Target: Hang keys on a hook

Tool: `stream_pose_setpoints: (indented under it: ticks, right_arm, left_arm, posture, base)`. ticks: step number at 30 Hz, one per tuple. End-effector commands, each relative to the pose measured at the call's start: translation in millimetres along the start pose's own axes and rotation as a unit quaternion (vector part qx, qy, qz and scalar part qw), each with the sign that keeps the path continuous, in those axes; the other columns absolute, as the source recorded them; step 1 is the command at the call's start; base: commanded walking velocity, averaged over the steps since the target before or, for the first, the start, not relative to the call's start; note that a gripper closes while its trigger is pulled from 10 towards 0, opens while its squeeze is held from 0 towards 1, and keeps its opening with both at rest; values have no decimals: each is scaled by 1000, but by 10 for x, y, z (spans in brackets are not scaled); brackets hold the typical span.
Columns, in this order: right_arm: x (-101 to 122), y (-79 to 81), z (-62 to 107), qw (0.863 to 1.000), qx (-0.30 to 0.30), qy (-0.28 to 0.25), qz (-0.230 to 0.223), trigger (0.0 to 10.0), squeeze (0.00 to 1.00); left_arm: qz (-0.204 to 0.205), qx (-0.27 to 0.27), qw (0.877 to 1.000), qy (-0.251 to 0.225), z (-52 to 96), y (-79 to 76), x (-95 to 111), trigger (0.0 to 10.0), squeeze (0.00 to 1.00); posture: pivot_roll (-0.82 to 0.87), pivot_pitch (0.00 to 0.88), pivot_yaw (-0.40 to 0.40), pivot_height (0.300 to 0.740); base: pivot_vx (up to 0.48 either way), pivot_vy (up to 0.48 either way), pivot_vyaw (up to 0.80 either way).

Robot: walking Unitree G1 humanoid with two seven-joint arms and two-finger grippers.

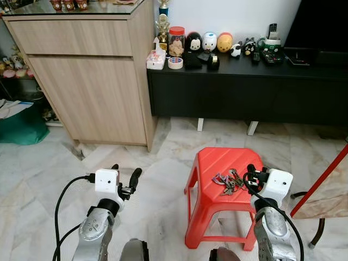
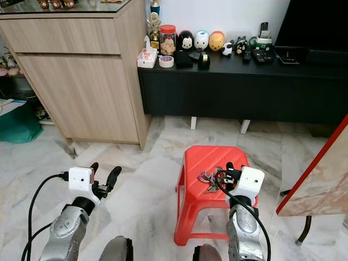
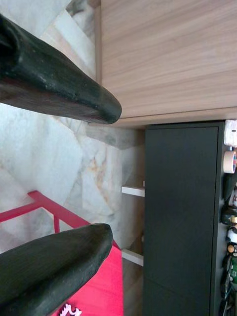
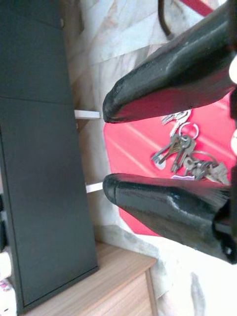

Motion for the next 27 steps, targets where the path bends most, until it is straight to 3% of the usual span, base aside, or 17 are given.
stream_pose_setpoints:
  ticks: [1,17,27]
  right_arm:
    - [24,1,-15,1000,2,-1,2,10000,0]
    - [107,39,-60,1000,7,-16,2,10000,0]
    - [23,35,-55,1000,4,0,-2,10000,0]
  left_arm:
    - [1,1,1000,4,6,-9,-35,10000,0]
    - [7,12,1000,13,34,12,-88,10000,0]
    - [11,6,1000,16,38,-17,-108,10000,0]
  posture:
    - [18,35,-28,602]
    - [17,35,-34,597]
    - [15,25,-28,597]
  base:
    - [0,0,0]
    - [0,0,0]
    - [0,0,0]
Point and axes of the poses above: a point about 5 cm out from each wrist's last joint towards the gripper, its own z axis pointing back from the gripper into the wrist, its own x axis along the axis of the wrist's last joint, y = z × x, the point moved 6 cm from there along -z, pointing out of the wrist towards the gripper, and after that the axes turned 3 degrees about z, right-handed, at the moved point
